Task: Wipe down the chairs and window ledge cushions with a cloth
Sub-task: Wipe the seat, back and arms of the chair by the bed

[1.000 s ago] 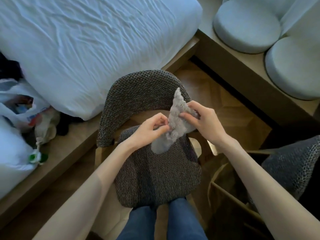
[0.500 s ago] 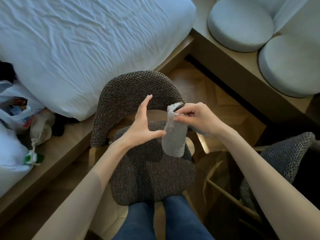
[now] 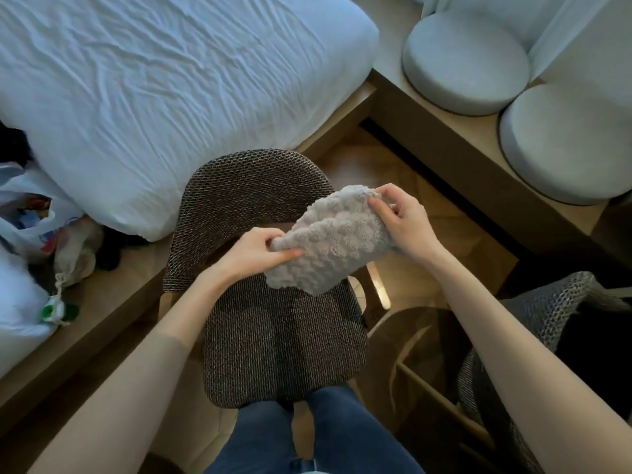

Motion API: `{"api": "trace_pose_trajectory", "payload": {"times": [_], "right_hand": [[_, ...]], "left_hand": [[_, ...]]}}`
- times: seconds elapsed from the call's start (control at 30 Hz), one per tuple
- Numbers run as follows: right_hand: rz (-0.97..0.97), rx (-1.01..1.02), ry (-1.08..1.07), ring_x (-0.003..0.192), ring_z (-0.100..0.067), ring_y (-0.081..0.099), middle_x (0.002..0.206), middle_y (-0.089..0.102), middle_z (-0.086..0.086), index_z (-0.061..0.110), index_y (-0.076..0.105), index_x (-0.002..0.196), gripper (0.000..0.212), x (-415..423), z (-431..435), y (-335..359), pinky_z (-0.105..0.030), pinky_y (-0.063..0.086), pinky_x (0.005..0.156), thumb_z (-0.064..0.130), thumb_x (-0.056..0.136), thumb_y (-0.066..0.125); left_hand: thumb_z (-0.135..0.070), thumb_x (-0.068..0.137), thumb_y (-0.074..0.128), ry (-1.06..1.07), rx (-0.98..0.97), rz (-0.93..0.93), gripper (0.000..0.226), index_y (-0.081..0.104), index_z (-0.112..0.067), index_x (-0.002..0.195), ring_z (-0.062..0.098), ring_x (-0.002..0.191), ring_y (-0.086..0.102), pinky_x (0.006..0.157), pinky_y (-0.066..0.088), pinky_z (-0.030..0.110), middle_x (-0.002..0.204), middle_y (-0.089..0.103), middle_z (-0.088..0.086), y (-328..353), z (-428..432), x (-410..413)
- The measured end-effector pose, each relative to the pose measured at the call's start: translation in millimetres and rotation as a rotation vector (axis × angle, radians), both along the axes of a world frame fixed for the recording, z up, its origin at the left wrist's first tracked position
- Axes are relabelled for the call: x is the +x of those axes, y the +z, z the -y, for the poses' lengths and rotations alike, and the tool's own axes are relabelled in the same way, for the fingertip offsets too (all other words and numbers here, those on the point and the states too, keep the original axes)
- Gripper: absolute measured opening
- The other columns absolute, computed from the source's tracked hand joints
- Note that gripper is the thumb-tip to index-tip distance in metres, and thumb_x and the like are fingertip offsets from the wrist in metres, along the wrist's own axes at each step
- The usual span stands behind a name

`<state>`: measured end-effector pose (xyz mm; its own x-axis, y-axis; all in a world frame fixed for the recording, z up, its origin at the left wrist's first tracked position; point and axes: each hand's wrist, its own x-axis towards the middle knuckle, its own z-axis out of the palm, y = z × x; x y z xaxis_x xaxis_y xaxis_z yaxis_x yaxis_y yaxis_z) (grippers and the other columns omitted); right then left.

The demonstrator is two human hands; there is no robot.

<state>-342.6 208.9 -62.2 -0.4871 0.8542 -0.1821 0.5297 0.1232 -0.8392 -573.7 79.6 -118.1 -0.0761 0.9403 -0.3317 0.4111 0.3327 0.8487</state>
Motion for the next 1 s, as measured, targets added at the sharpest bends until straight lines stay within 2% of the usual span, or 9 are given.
{"api": "trace_pose_trajectory", "payload": {"times": [0.1, 0.17, 0.23, 0.37, 0.47, 0.53, 0.7, 0.87, 1.0], "right_hand": [[-0.097, -0.005, -0.112, 0.081, -0.006, 0.06, 0.084, 0.063, 0.007, 0.023, 0.059, 0.09, 0.014, 1, -2, 2, -0.025, 0.049, 0.07, 0.029, 0.099, 0.051], [-0.218, -0.072, -0.16, 0.075, 0.003, 0.061, 0.081, 0.064, 0.013, 0.021, 0.06, 0.091, 0.014, -1, -2, 5, -0.015, 0.048, 0.065, 0.028, 0.099, 0.051], [-0.29, -0.136, -0.201, 0.072, 0.003, 0.063, 0.08, 0.065, 0.012, 0.016, 0.059, 0.094, 0.015, -4, 0, 7, -0.014, 0.049, 0.061, 0.027, 0.099, 0.051], [-0.33, -0.17, -0.337, 0.071, 0.005, 0.061, 0.086, 0.062, 0.007, 0.016, 0.058, 0.094, 0.013, -7, 4, 4, -0.015, 0.049, 0.062, 0.024, 0.1, 0.049], [-0.417, -0.269, -0.51, 0.073, -0.002, 0.063, 0.087, 0.063, 0.004, 0.018, 0.056, 0.093, 0.013, -7, 5, 0, -0.017, 0.052, 0.061, 0.024, 0.101, 0.048], [-0.459, -0.361, -0.6, 0.075, -0.008, 0.063, 0.088, 0.063, 0.001, 0.017, 0.055, 0.097, 0.012, -7, 5, -2, -0.02, 0.054, 0.062, 0.024, 0.101, 0.047], [-0.466, -0.506, -0.765, 0.089, -0.017, 0.059, 0.1, 0.061, -0.005, 0.016, 0.052, 0.107, 0.012, -9, 2, -7, -0.034, 0.053, 0.081, 0.025, 0.102, 0.044], [-0.484, -0.624, -0.831, 0.089, -0.018, 0.062, 0.099, 0.064, -0.004, 0.016, 0.053, 0.115, 0.017, 0, 4, -13, -0.035, 0.054, 0.079, 0.024, 0.102, 0.045], [-0.338, -0.595, -0.813, 0.099, -0.019, 0.063, 0.113, 0.064, -0.006, 0.014, 0.056, 0.122, 0.026, 10, 8, -23, -0.034, 0.055, 0.083, 0.026, 0.1, 0.05]], "left_hand": [[-0.056, 0.072, 0.067, 0.198, 0.008, 0.083, 0.055, 0.066, -0.002, 0.082, 0.004, 0.066, 0.055, 0.056, 0.042, 0.013, 0.075, 0.063, 0.003, -7, 5, -11], [-0.054, 0.075, 0.064, 0.377, -0.097, 0.352, 0.053, 0.07, -0.007, 0.098, 0.018, 0.083, 0.063, 0.067, 0.048, 0.024, 0.096, 0.071, 0.011, -7, 6, -10], [-0.051, 0.083, 0.058, 0.487, -0.143, 0.486, 0.037, 0.073, -0.019, 0.095, 0.017, 0.085, 0.068, 0.073, 0.053, 0.027, 0.094, 0.074, 0.004, -7, 5, -6], [-0.051, 0.09, 0.052, 0.472, -0.121, 0.638, 0.039, 0.066, -0.021, 0.11, 0.005, 0.069, 0.069, 0.051, 0.052, 0.018, 0.086, 0.074, -0.004, -5, 5, 4], [-0.043, 0.085, 0.065, 0.31, -0.115, 0.874, 0.048, 0.059, -0.019, 0.127, 0.024, 0.111, 0.063, 0.084, 0.055, 0.034, 0.124, 0.064, 0.009, -4, 12, -2], [-0.026, 0.075, 0.078, 0.201, -0.154, 0.963, 0.061, 0.055, -0.014, 0.13, 0.027, 0.121, 0.056, 0.094, 0.051, 0.035, 0.133, 0.057, 0.012, -6, 19, -5], [-0.02, 0.055, 0.091, 0.22, -0.303, 0.826, 0.068, 0.063, -0.008, 0.116, 0.02, 0.105, 0.066, 0.082, 0.054, 0.025, 0.113, 0.069, 0.011, -15, 31, 4], [-0.034, 0.087, 0.059, 0.461, -0.241, 0.836, 0.038, 0.058, -0.016, 0.121, 0.017, 0.111, 0.062, 0.1, 0.045, 0.035, 0.119, 0.067, 0.006, -22, 30, 12], [-0.033, 0.103, 0.033, 0.63, -0.138, 0.796, 0.037, 0.051, -0.013, 0.129, 0.018, 0.11, 0.063, 0.093, 0.05, 0.034, 0.125, 0.063, 0.01, -21, 29, 9]]}}
